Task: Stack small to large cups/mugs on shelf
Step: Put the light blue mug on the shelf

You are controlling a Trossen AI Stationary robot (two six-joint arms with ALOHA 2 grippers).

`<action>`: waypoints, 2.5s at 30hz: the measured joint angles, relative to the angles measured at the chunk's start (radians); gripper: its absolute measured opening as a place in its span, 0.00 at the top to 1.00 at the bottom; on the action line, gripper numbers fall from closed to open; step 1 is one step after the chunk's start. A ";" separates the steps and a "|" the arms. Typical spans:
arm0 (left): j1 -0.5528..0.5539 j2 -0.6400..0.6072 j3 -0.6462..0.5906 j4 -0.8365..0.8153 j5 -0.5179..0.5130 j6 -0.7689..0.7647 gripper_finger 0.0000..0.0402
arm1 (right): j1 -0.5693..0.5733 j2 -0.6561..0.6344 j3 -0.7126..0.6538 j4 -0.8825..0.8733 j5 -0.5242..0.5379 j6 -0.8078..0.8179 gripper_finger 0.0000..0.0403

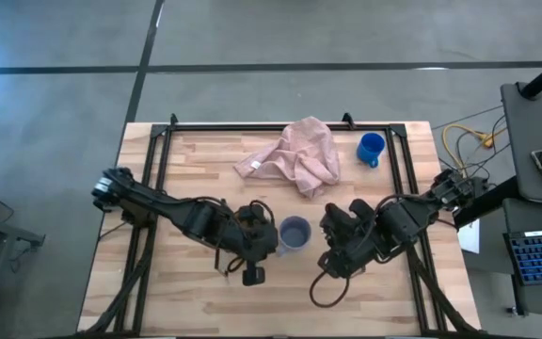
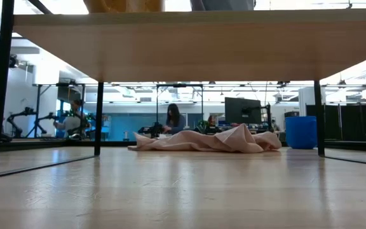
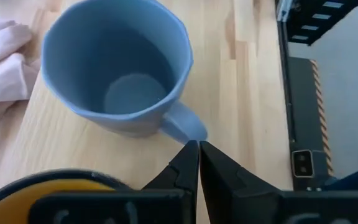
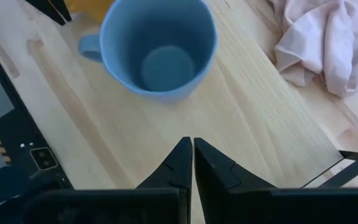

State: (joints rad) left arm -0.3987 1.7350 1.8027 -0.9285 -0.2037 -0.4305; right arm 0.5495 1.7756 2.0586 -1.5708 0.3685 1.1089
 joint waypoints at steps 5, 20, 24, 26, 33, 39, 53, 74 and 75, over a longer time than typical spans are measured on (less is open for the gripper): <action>-0.005 0.026 0.000 0.002 -0.020 0.001 1.00 | 0.000 0.000 -0.002 0.000 0.002 0.014 0.98; -0.005 0.030 0.000 0.003 -0.034 0.019 1.00 | -0.007 0.001 -0.089 0.061 -0.087 0.035 0.98; -0.005 0.030 0.000 0.003 -0.034 0.019 1.00 | -0.017 0.001 -0.134 0.083 -0.078 0.030 0.98; -0.005 0.030 0.000 0.004 -0.034 0.019 1.00 | -0.027 0.001 -0.158 0.117 -0.078 0.011 0.98; -0.005 0.030 0.000 0.003 -0.033 0.019 1.00 | -0.068 0.001 -0.197 0.190 -0.062 -0.065 0.98; -0.005 0.030 -0.001 0.003 -0.033 0.019 1.00 | -0.084 -0.002 -0.212 0.195 -0.069 -0.088 0.98; -0.005 0.030 -0.001 0.005 -0.033 0.018 1.00 | -0.126 -0.004 -0.200 0.246 -0.052 -0.153 0.98; -0.001 0.029 0.008 -0.026 -0.033 0.018 1.00 | -0.131 -0.008 -0.207 0.232 -0.053 -0.178 0.98; -0.001 0.028 0.009 -0.039 -0.043 0.018 1.00 | -0.131 -0.010 -0.207 0.232 -0.053 -0.178 0.98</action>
State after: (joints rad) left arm -0.3992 1.7628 1.8118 -0.9675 -0.2471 -0.4123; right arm 0.4183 1.7654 1.8515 -1.3384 0.3157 0.9306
